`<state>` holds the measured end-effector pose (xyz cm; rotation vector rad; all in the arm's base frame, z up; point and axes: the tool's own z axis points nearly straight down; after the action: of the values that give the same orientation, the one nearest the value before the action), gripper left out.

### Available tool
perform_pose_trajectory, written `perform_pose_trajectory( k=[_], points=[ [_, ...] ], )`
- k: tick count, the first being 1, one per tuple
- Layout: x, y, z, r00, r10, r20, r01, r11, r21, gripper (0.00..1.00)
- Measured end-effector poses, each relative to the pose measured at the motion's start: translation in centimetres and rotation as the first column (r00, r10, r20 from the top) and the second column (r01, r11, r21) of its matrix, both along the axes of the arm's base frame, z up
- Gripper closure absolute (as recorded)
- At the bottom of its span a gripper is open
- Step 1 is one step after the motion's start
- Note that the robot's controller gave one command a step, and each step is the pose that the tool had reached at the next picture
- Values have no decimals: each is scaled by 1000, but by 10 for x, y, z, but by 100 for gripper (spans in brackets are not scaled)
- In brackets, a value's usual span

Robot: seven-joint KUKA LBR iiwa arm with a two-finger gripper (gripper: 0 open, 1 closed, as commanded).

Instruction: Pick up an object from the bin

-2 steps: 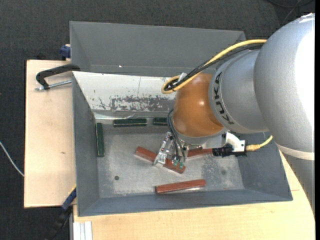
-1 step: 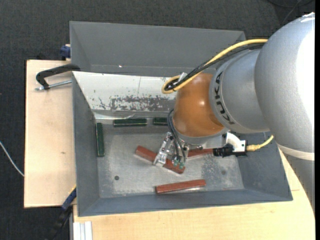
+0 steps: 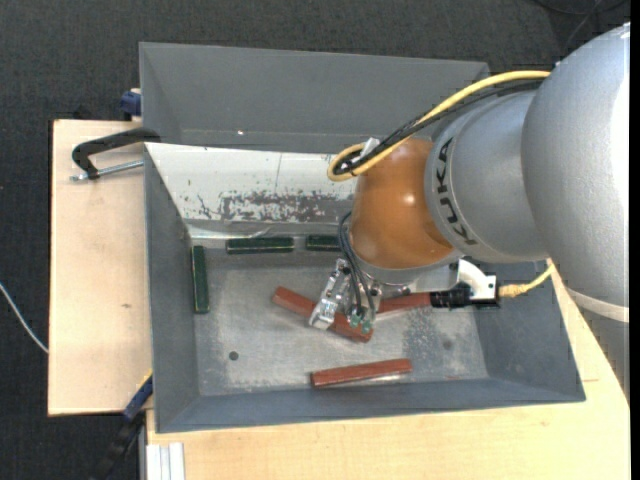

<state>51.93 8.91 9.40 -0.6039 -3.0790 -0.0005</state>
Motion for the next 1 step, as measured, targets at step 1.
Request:
perform_pose_trajectory(
  k=[1],
  points=[
    [2,0,18,1000,1,7,-1,1000,1,100]
  ],
)
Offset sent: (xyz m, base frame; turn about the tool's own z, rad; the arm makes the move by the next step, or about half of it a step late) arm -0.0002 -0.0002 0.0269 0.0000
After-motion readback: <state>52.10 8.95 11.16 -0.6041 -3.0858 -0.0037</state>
